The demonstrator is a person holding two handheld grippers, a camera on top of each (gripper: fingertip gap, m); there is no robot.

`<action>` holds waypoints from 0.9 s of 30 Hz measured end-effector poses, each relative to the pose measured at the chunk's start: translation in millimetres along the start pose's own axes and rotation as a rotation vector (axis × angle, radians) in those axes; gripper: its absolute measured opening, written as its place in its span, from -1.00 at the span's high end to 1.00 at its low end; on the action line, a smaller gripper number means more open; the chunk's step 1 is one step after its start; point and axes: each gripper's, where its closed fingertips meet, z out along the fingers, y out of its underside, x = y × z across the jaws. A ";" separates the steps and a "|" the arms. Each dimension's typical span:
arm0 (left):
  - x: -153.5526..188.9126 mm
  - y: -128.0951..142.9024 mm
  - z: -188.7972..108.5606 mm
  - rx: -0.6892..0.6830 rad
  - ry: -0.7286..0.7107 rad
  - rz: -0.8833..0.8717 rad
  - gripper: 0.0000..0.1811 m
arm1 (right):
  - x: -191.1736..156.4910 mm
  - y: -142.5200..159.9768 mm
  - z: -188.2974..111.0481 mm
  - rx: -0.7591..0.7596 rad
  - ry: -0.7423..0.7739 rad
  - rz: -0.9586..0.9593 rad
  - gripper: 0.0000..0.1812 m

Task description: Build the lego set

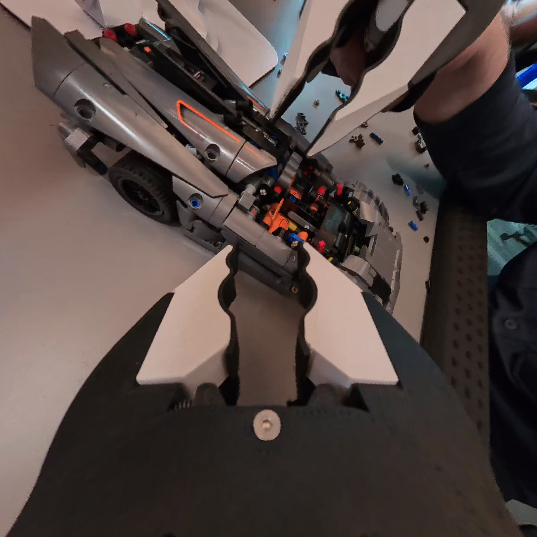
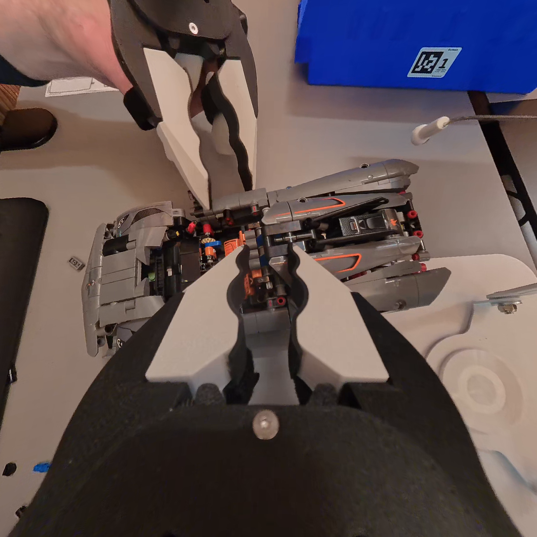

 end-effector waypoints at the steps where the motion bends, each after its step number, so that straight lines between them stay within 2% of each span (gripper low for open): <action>1: -0.5 -1.0 -0.8 0.011 0.007 -0.012 0.61 | 0.2 0.1 -0.1 0.001 -0.001 0.001 0.75; 5: -2.6 -2.3 -2.8 0.030 0.000 -0.010 0.73 | 0.5 0.0 -0.4 0.008 -0.008 0.006 0.76; 22: 4.0 -6.3 -10.0 0.060 0.009 0.074 0.81 | 2.3 -1.0 -3.9 0.025 -0.016 0.020 0.77; 27: -1.7 -12.7 -9.7 0.088 -0.021 0.039 0.83 | 3.1 -0.2 -4.4 0.025 -0.019 0.025 0.77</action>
